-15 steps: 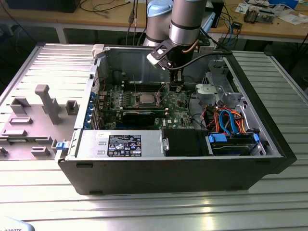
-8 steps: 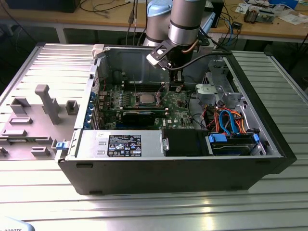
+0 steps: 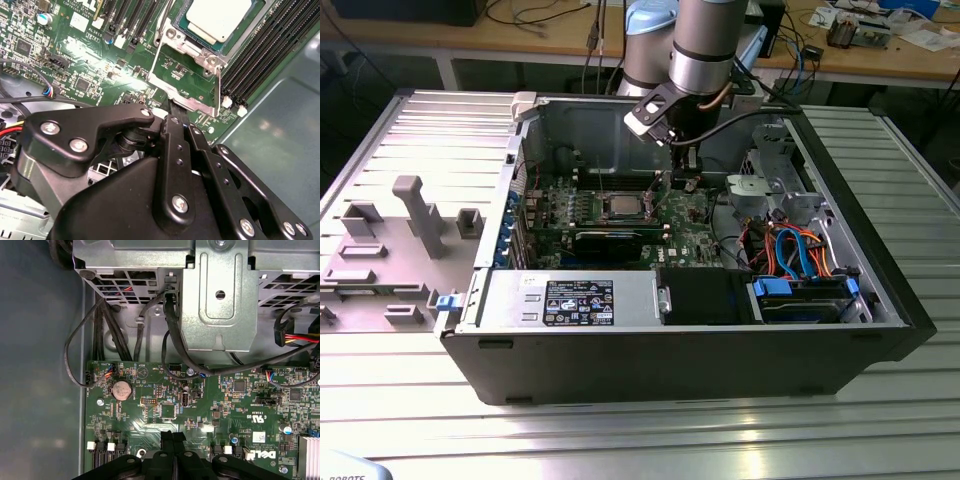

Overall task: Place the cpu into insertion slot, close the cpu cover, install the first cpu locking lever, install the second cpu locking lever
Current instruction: 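Close the cpu cover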

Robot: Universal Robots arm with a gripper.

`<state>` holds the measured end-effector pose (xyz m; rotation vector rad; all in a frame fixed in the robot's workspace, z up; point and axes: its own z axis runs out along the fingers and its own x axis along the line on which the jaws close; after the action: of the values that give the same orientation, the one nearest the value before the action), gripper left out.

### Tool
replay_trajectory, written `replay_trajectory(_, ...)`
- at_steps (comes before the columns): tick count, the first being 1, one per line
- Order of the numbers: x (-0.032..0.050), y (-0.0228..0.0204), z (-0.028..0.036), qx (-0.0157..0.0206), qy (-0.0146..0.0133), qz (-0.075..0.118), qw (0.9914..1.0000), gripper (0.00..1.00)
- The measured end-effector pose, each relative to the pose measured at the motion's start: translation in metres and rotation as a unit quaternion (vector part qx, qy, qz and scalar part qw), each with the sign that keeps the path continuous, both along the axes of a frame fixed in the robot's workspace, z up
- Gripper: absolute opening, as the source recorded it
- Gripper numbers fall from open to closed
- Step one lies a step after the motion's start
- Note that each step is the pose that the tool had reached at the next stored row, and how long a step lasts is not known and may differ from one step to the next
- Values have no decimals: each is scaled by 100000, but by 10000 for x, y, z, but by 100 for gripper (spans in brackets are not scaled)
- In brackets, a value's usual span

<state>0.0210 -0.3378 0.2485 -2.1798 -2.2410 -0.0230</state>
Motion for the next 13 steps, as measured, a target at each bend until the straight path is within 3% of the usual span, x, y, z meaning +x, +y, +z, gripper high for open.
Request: replay_trajectory(13, -21, 0, -5, 4, 2, 101, 100000, 11)
